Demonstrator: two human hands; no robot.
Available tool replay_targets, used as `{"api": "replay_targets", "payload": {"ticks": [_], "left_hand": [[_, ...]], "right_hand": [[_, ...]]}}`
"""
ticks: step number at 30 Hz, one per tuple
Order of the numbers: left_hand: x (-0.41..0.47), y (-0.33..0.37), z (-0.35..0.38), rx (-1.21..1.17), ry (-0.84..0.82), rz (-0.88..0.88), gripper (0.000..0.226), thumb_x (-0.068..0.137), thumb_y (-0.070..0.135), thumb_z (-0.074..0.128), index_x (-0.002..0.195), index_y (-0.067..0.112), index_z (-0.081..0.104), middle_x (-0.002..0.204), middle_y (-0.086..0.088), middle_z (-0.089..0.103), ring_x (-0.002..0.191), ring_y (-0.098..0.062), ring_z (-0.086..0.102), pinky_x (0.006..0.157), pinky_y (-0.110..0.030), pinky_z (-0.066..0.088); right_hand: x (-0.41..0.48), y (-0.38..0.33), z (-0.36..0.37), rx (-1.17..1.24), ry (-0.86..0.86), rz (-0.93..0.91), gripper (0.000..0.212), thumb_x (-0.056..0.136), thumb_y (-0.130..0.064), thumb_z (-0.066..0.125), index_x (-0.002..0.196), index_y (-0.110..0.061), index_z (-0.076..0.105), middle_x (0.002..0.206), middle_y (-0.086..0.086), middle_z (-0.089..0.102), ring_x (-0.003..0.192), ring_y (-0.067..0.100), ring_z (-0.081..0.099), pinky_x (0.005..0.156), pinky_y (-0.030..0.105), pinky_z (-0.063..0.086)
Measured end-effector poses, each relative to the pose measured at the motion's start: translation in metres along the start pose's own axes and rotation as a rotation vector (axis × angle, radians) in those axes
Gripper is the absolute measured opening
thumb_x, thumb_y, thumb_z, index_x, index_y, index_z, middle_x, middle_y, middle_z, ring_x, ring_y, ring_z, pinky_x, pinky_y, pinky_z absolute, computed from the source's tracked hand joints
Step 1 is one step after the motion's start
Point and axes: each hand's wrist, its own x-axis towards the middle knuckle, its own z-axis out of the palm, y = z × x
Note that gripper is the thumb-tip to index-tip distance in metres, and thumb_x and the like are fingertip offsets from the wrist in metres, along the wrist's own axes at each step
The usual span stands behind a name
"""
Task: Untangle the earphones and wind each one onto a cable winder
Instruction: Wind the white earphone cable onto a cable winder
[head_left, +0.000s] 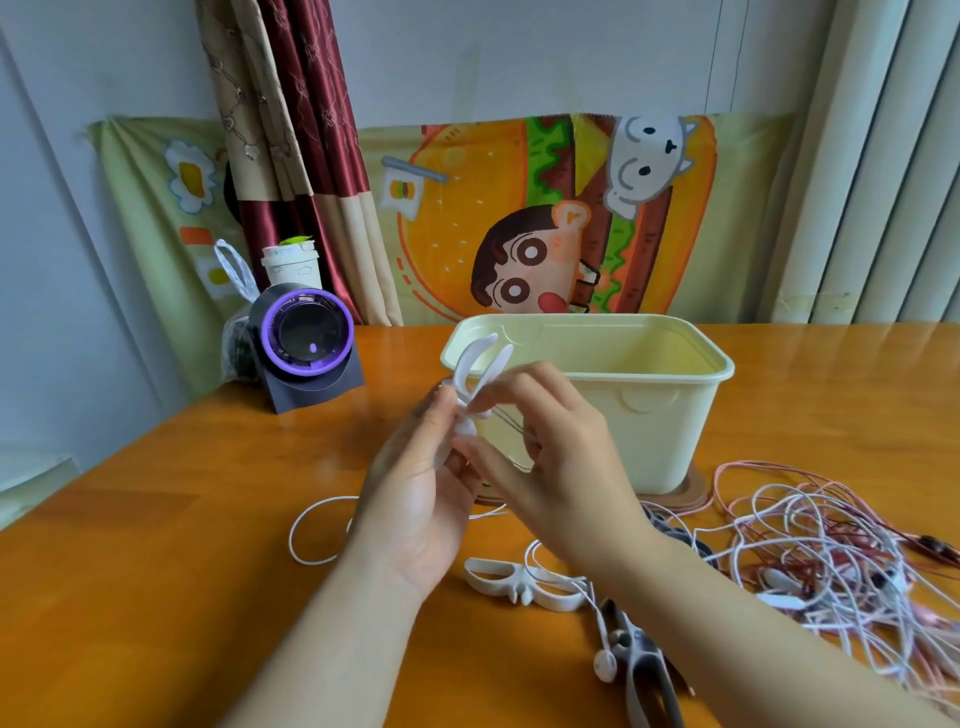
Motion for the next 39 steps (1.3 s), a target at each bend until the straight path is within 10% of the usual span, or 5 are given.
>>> {"api": "replay_targets", "payload": {"ticks": [21, 27, 33, 39], "left_hand": [[0.005, 0.007, -0.01, 0.165, 0.04, -0.132, 0.055, 0.073, 0.022, 0.068, 0.124, 0.001, 0.062, 0.109, -0.012, 0.067, 0.099, -0.02, 0.061, 0.096, -0.035, 0.044], [0.002, 0.01, -0.013, 0.386, -0.034, -0.069, 0.04, 0.073, 0.027, 0.065, 0.109, 0.009, 0.072, 0.107, -0.007, 0.074, 0.1, -0.019, 0.068, 0.093, -0.031, 0.048], [0.002, 0.015, -0.01, 0.293, -0.046, 0.012, 0.031, 0.074, 0.021, 0.063, 0.101, 0.011, 0.074, 0.104, -0.004, 0.075, 0.09, -0.01, 0.07, 0.085, -0.023, 0.053], [0.008, 0.02, -0.017, 0.162, -0.039, 0.022, 0.025, 0.069, 0.023, 0.068, 0.089, 0.015, 0.08, 0.104, -0.003, 0.075, 0.094, -0.009, 0.071, 0.08, -0.021, 0.057]], "right_hand": [[0.022, 0.013, -0.035, -0.056, -0.257, 0.009, 0.018, 0.081, -0.019, 0.074, 0.099, -0.022, 0.074, 0.073, -0.022, 0.057, 0.049, 0.006, 0.04, 0.052, 0.008, 0.031], [0.025, 0.01, -0.041, -0.088, -0.328, 0.012, 0.018, 0.083, -0.02, 0.073, 0.101, -0.017, 0.074, 0.077, -0.027, 0.056, 0.058, -0.007, 0.051, 0.054, 0.005, 0.035], [0.025, 0.017, -0.041, 0.243, -0.319, 0.315, 0.02, 0.086, -0.023, 0.068, 0.106, -0.025, 0.069, 0.083, -0.02, 0.07, 0.054, 0.015, 0.038, 0.053, 0.02, 0.038], [0.012, 0.017, -0.026, 0.049, -0.525, 0.384, 0.027, 0.096, -0.02, 0.054, 0.081, -0.008, 0.073, 0.053, -0.007, 0.057, 0.04, 0.007, 0.033, 0.044, 0.013, 0.027]]}}
